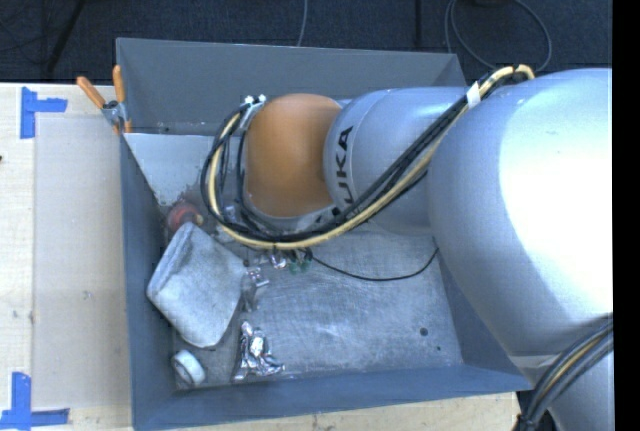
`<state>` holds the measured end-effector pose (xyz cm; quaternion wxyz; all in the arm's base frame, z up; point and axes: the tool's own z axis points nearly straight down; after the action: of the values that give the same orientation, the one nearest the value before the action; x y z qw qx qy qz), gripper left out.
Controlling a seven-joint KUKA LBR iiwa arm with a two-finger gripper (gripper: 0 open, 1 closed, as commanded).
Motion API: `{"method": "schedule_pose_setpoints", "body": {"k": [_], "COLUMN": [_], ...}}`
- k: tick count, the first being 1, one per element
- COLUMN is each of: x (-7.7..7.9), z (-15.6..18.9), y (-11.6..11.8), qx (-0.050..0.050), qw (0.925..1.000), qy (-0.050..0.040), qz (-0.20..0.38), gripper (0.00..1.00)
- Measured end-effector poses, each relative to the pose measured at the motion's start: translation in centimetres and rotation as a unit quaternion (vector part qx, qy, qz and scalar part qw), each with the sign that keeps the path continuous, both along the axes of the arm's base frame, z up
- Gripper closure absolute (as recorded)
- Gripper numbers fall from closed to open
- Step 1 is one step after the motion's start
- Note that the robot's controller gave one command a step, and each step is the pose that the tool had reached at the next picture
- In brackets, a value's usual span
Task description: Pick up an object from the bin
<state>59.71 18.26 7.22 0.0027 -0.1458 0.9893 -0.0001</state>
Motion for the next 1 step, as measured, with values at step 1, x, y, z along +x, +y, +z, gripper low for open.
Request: {"method": "schedule_pose_setpoints", "body": {"k": [1], "x": [-8.9], "z": [7.33], "y": [1.9], "qx": [0.001], "qw": [0.9999], "qy": [0.0019], "qz": [0.012], "gripper": [0.0]}}
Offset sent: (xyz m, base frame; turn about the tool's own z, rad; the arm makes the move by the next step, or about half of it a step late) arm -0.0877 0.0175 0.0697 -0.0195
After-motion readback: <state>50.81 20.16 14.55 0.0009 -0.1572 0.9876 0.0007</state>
